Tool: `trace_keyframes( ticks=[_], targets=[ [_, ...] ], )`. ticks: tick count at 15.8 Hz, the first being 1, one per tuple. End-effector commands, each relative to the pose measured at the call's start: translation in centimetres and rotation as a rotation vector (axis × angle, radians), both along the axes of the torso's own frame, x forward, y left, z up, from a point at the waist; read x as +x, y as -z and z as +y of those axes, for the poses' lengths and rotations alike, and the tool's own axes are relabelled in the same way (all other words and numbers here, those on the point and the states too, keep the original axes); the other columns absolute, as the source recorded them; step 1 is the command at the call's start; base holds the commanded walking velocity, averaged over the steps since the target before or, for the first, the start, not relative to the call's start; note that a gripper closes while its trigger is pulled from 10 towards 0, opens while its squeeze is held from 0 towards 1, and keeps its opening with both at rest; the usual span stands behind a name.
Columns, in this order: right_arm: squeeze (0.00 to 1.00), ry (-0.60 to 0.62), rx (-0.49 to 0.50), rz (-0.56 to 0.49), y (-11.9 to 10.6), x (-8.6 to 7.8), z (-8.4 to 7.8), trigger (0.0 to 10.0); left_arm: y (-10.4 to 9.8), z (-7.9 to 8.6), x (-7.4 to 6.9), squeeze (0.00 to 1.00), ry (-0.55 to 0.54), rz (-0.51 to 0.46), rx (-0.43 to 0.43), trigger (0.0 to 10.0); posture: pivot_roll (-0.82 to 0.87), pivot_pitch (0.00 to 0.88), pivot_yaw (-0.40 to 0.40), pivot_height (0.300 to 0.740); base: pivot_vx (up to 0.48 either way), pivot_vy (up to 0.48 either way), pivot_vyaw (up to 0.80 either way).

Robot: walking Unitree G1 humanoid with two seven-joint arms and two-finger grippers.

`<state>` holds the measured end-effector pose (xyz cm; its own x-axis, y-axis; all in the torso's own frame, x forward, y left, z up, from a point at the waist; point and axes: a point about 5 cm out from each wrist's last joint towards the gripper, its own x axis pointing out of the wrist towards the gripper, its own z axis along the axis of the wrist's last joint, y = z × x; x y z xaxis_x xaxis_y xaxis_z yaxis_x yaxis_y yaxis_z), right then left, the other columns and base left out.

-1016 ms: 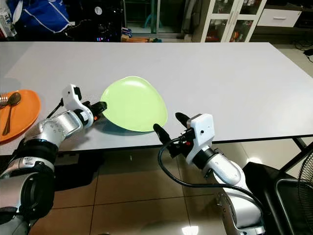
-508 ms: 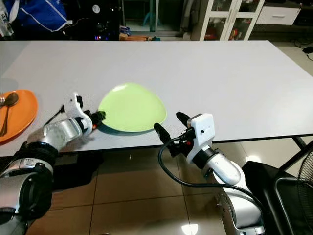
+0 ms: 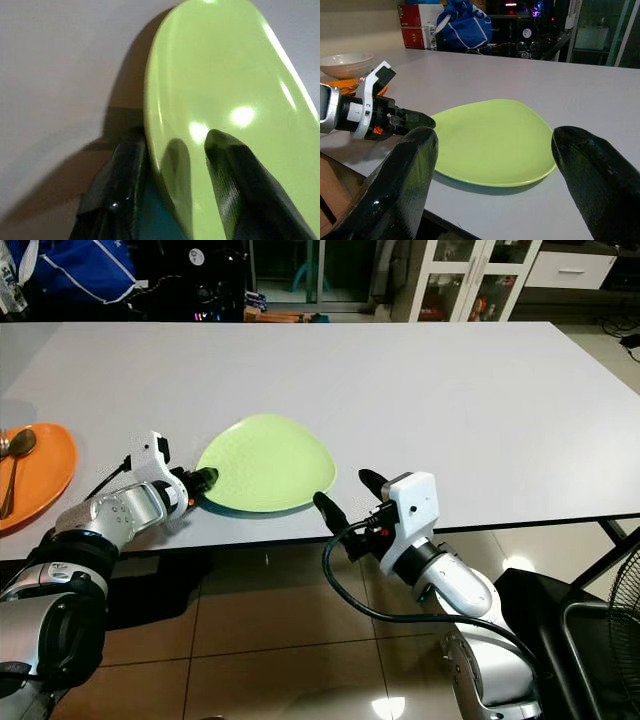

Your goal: Setting the table

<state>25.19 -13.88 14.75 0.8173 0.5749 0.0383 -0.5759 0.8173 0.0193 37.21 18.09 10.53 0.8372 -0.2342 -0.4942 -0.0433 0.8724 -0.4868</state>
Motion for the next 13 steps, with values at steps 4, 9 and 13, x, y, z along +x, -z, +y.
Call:
trace_keyframes(
  ticks=[4,9,13],
  targets=[
    [0.00,-0.005,0.000,-0.008,-0.20,0.28,-0.06,10.0,-0.73,-0.15,0.34,1.00,0.037,-0.033,0.097,10.0,-0.06,0.000,-0.003,0.740,0.000,0.000,0.00],
    [0.00,-0.007,0.001,-0.005,-0.14,0.34,-0.11,10.0,-0.59,-0.14,0.24,1.00,0.089,-0.060,0.269,10.0,-0.06,0.000,-0.004,0.740,0.000,0.000,0.00],
    [0.00,-0.008,0.007,-0.005,-0.07,0.38,-0.21,10.0,-0.66,-0.40,-0.09,1.00,0.144,-0.089,0.477,10.0,-0.05,0.000,0.000,0.740,0.000,0.000,0.00]
  ],
)
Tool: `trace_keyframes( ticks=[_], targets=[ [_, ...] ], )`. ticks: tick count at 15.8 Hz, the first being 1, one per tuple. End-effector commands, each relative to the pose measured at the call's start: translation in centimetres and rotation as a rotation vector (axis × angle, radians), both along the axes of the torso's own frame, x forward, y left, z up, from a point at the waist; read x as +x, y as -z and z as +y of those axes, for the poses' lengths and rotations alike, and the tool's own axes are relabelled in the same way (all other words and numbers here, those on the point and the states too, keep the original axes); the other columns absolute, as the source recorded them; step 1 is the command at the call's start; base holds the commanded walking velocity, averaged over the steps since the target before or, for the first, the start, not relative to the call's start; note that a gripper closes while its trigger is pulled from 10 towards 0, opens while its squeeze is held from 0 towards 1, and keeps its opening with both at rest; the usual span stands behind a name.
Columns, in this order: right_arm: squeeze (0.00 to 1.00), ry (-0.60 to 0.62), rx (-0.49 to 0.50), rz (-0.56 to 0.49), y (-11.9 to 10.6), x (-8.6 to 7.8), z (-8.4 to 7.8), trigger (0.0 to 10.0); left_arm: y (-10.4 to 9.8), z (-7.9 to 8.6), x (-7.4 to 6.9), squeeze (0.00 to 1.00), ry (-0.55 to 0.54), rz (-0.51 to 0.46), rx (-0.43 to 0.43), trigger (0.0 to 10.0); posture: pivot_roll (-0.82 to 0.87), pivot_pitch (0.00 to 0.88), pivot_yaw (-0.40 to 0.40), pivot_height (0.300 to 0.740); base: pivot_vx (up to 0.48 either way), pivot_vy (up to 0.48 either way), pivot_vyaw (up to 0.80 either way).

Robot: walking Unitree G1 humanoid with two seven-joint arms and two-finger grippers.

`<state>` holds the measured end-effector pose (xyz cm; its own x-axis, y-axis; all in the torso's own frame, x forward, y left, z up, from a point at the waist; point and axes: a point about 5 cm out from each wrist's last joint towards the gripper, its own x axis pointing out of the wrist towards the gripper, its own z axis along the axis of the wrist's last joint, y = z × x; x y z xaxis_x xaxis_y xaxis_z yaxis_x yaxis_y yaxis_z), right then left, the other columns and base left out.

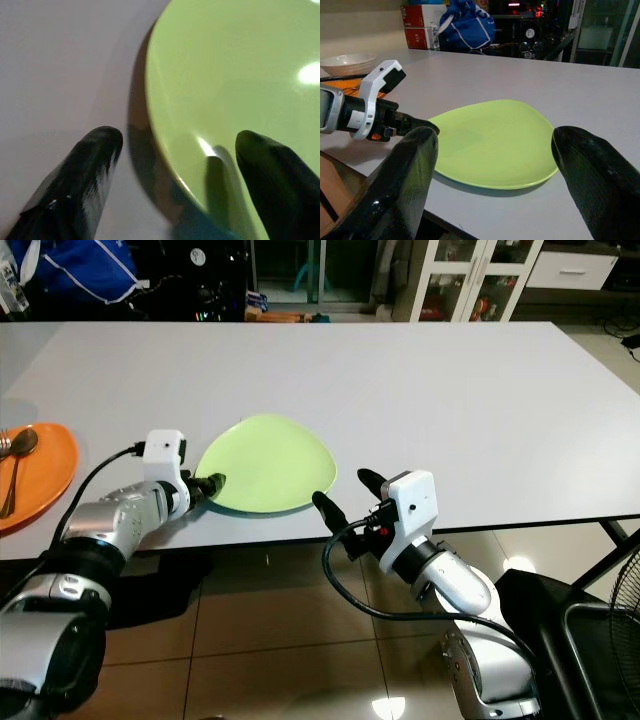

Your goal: Setting the table

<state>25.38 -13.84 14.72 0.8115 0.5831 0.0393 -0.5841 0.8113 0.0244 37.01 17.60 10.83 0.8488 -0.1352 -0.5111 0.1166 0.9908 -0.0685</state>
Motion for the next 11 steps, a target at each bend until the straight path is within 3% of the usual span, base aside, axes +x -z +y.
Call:
trace_keyframes(
  ticks=[1,2,3,4,6,7,9,10,11],
  targets=[
    [0.00,0.002,0.007,-0.007,-0.1,0.2,-0.3,10.0,-0.5,0.2,0.0,1.00,-0.010,-0.033,0.075,10.0,-0.05,0.000,0.002,0.740,0.000,0.000,0.00],
    [0.00,0.004,0.014,-0.009,-0.1,0.2,-0.3,10.0,-1.0,0.5,0.0,0.38,-0.036,-0.069,0.098,10.0,-0.05,0.000,0.004,0.740,0.000,0.000,0.00],
    [0.00,0.008,0.029,-0.009,-0.2,0.2,-0.3,10.0,-2.0,0.6,-0.1,0.00,-0.069,-0.133,0.100,10.0,-0.05,0.000,0.003,0.740,0.000,0.000,0.00],
    [0.00,0.014,0.049,-0.005,-0.2,0.2,-0.3,10.0,-2.9,0.6,-0.2,0.00,-0.089,-0.198,0.084,10.0,-0.05,0.000,0.002,0.740,0.000,0.000,0.00],
    [0.00,0.051,0.103,0.001,-0.4,0.5,-0.7,10.0,-5.6,-0.2,-0.7,0.00,-0.097,-0.374,-0.126,10.0,-0.05,0.000,0.000,0.740,0.000,0.000,0.00],
    [0.00,0.074,0.119,-0.010,-0.7,0.7,-0.8,10.0,-6.7,-0.2,-1.1,0.00,-0.088,-0.449,-0.143,10.0,-0.05,0.000,-0.001,0.740,0.000,0.000,0.00],
    [0.00,0.268,0.168,-0.040,-1.6,2.1,-2.6,10.0,-9.8,0.5,-2.7,0.00,-0.079,-0.665,0.060,10.0,-0.05,0.000,-0.002,0.740,0.000,0.000,0.00],
    [0.00,0.284,0.172,-0.049,-2.0,2.2,-2.8,10.0,-10.7,0.5,-3.4,0.00,-0.083,-0.741,0.114,10.0,-0.05,0.000,-0.004,0.740,0.000,0.000,0.00],
    [0.00,0.274,0.176,-0.084,-2.9,2.3,-2.5,10.0,-12.0,-0.6,-5.0,0.00,-0.024,-0.840,0.211,10.0,-0.03,0.000,-0.016,0.740,0.000,0.000,0.80]
  ],
)
